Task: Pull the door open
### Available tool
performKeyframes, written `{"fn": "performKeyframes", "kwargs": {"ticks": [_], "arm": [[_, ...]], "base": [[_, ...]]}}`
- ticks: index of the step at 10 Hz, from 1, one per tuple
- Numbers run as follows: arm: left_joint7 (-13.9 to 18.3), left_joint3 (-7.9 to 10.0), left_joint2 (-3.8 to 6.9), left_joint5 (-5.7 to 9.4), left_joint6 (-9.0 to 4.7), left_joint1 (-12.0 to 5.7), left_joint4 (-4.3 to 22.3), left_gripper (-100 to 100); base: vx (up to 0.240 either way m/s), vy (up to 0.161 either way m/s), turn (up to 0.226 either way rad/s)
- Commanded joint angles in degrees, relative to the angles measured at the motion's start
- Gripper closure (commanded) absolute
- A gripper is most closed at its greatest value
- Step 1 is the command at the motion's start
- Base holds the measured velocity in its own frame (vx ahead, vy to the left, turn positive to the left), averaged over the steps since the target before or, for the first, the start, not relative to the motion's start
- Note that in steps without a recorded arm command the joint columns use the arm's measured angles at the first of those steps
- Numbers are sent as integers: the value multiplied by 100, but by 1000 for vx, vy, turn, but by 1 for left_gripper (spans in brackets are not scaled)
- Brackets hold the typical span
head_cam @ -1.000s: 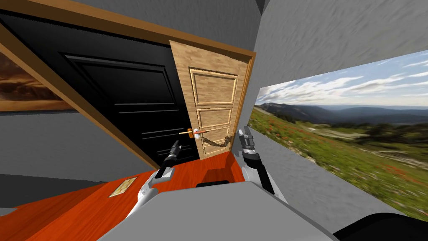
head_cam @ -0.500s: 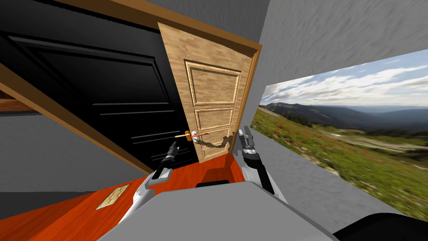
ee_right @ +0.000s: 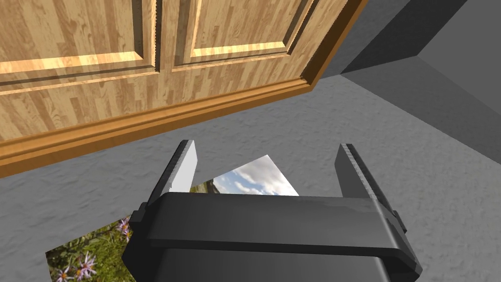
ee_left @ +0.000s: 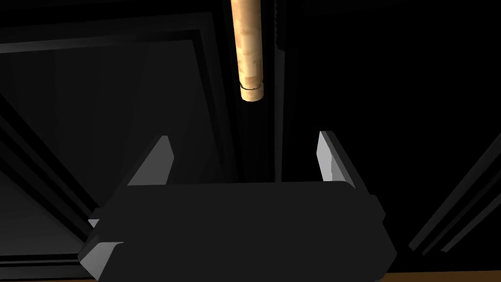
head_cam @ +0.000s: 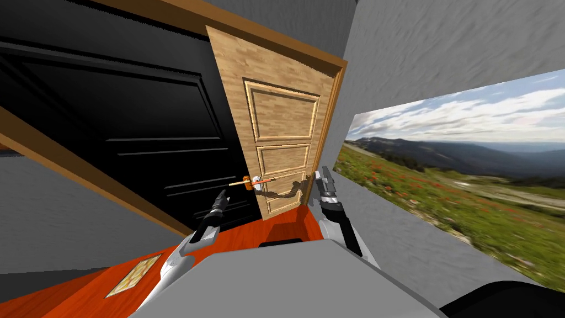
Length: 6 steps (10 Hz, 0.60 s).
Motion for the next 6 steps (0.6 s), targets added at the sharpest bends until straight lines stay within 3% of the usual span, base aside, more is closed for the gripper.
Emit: {"fn": "performKeyframes", "kwargs": {"ticks": [1, 3, 5, 6], "arm": [[42, 70, 66, 29, -52, 38, 64, -100], [83, 75, 85, 47, -109, 15, 110, -100], [101, -45, 5, 33, -146, -82, 81, -100], [108, -6, 53, 42, -145, -57, 125, -100]], "base": [[207, 55, -67], [226, 64, -128], [215, -26, -170], [88, -28, -5]]}}
